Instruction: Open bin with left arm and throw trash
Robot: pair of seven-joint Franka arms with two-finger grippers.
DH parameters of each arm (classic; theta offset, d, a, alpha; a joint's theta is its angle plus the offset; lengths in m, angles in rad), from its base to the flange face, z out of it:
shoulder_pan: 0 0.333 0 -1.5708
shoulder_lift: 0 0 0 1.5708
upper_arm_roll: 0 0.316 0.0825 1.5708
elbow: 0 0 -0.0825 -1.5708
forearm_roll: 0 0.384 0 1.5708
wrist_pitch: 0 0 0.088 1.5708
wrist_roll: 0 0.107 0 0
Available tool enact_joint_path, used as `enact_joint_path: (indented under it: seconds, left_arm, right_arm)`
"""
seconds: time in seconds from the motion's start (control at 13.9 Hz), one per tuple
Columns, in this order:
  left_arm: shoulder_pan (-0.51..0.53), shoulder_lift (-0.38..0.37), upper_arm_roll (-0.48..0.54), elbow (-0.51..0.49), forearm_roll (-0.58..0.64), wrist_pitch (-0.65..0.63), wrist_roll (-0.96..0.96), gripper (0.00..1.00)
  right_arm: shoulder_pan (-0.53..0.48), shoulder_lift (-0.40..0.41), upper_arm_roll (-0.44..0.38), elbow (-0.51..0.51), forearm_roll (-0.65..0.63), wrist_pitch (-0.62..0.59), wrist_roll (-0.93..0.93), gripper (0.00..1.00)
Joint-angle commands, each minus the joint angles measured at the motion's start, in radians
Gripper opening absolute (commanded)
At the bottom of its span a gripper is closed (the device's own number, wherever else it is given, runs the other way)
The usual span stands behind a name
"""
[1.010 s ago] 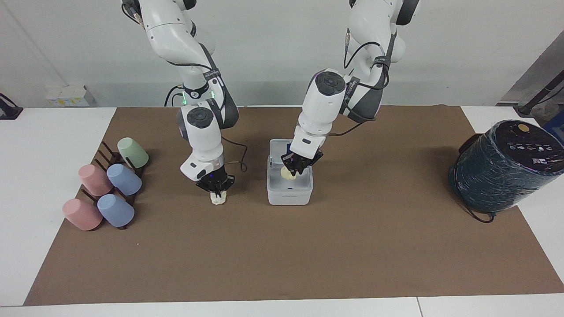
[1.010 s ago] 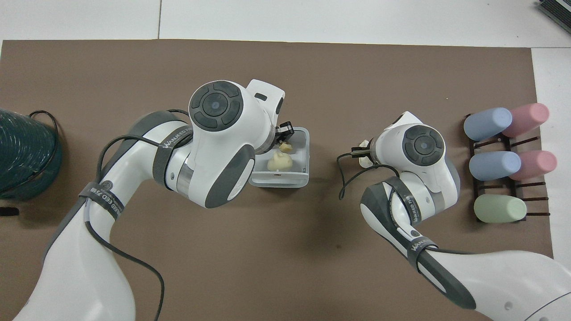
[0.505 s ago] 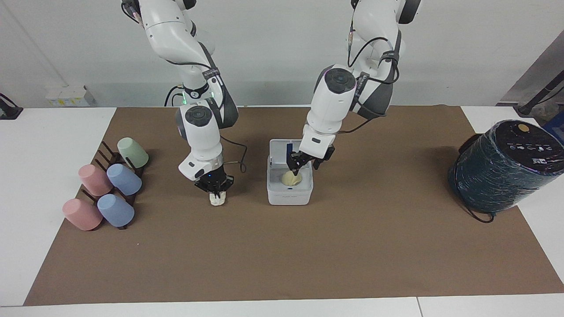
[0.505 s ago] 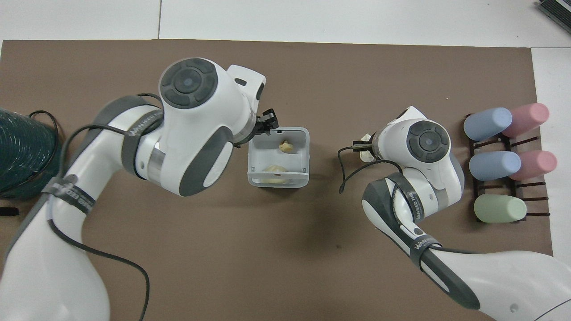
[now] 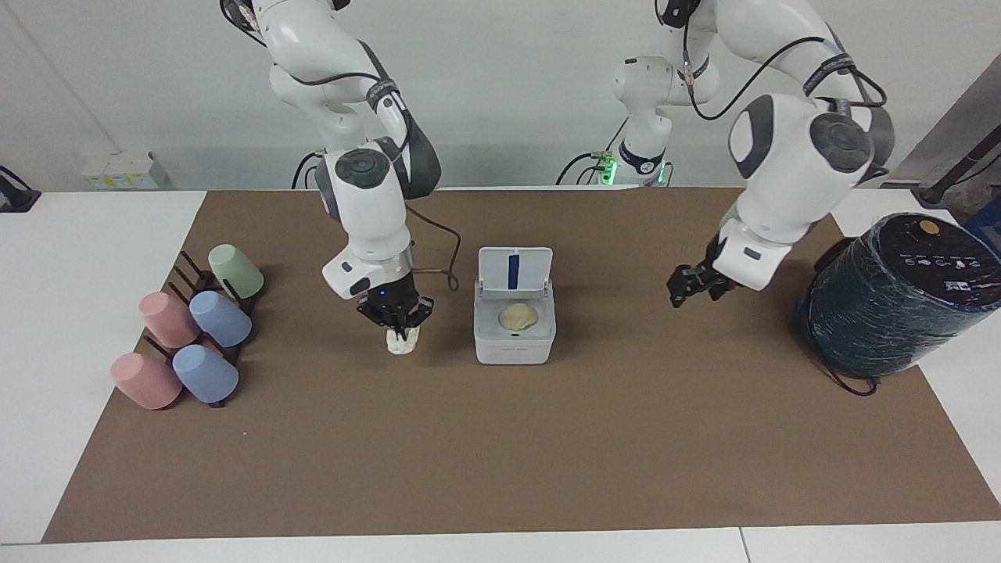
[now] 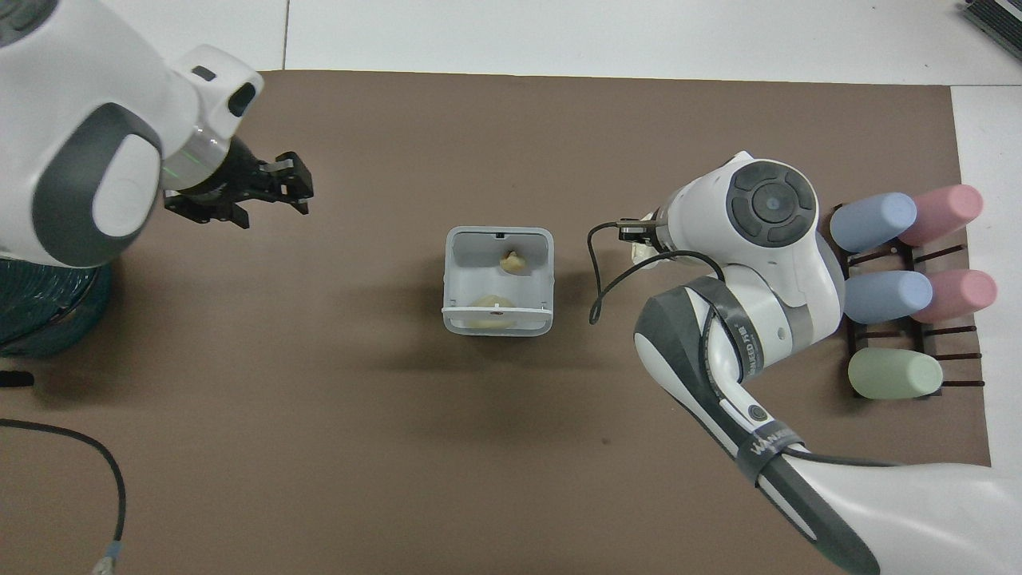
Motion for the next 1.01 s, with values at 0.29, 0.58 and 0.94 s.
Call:
enact_joint_path:
  seconds: [0.29, 0.58, 0.94]
  left_arm:
    - [0.095, -0.167, -0.017, -0.007, 0.117, -0.099, 0.193, 0.95]
    - [0.080, -0.179, -0.022, -0.026, 0.116, -0.073, 0.196, 1.00]
    - [0.072, -0.211, -0.030, -0.093, 0.110, -0.028, 0.181, 1.00]
  right_arm:
    - [0.181, 0.041, 0.006, 0.068, 0.044, 0.039, 0.357, 0.00]
    - [0.209, 0.042, 0.006, 0.067, 0.045, 0.048, 0.380, 0.68]
    - [0.218, 0.043, 0.004, 0.105, 0.042, 0.014, 0.385, 0.83]
